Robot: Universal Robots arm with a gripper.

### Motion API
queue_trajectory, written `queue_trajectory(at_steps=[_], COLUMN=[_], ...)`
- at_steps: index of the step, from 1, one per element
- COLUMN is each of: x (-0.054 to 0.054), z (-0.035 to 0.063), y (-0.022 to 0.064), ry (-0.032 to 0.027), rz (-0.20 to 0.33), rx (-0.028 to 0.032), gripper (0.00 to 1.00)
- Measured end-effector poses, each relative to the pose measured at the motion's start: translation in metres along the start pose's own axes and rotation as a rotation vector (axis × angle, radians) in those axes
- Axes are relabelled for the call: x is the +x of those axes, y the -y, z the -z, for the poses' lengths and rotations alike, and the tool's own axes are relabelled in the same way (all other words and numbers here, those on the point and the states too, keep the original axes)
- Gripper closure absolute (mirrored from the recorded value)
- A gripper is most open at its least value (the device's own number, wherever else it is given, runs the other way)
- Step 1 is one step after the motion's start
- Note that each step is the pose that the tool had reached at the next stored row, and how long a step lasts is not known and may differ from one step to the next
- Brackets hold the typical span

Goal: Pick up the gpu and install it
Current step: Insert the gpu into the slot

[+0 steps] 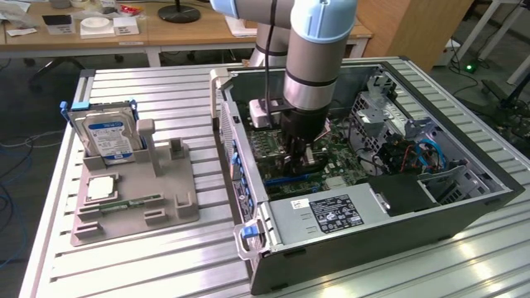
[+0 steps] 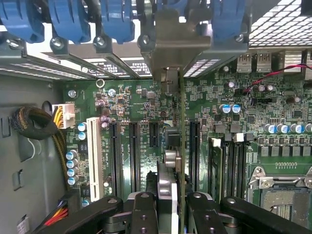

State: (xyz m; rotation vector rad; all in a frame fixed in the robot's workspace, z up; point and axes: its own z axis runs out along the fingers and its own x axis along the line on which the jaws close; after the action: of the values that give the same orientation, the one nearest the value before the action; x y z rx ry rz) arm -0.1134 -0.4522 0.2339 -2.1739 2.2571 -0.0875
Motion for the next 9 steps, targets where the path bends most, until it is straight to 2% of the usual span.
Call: queue_trajectory(at_steps=[9], x=[0.0000], z=[-0.0015], y=[-0.0005], ry=[0.0004], rz=[0.000], rx=[0.0001], gripper=[0.72])
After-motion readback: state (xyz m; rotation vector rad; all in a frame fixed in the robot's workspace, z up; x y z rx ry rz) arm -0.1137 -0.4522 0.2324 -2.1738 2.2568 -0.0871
